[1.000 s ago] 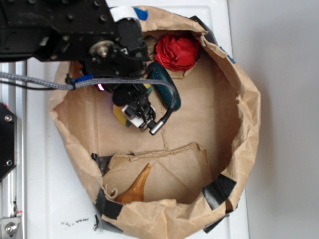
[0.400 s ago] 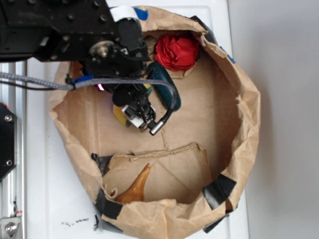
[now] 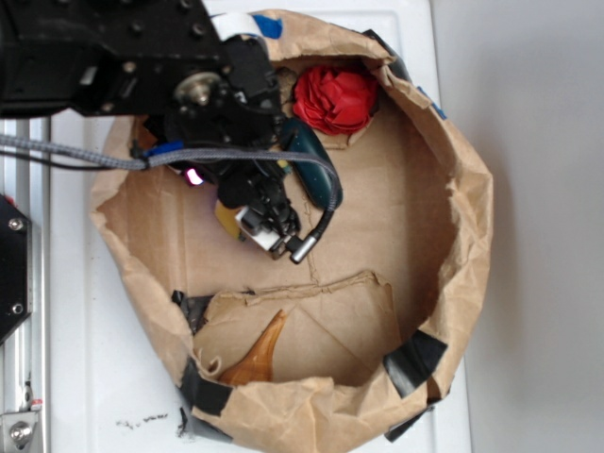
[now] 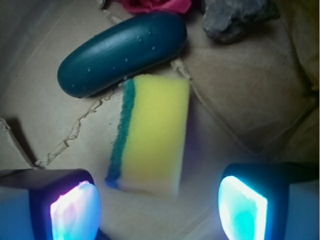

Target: Grab the green sponge.

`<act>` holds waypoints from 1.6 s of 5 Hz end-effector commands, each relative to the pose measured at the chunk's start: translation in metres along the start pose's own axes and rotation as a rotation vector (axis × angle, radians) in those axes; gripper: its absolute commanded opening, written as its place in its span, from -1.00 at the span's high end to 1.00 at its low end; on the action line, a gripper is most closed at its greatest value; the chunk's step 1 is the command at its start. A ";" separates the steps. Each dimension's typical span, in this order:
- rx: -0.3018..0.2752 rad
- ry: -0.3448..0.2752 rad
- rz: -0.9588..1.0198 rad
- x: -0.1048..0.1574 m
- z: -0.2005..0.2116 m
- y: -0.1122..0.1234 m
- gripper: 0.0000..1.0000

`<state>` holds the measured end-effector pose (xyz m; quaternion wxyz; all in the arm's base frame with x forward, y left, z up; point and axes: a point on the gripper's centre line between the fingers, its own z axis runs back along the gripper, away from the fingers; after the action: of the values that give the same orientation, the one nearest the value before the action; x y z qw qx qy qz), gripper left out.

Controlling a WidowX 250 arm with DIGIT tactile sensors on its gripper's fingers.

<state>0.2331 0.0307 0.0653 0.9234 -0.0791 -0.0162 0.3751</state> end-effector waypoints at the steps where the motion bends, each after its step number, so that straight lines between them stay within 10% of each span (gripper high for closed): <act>1: -0.048 -0.030 0.015 0.006 0.015 -0.007 -1.00; 7: 0.052 -0.141 0.016 0.008 -0.033 0.009 -0.86; 8: 0.039 -0.119 0.016 0.006 -0.027 0.008 1.00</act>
<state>0.2281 0.0321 0.0289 0.9202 -0.0327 -0.0379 0.3882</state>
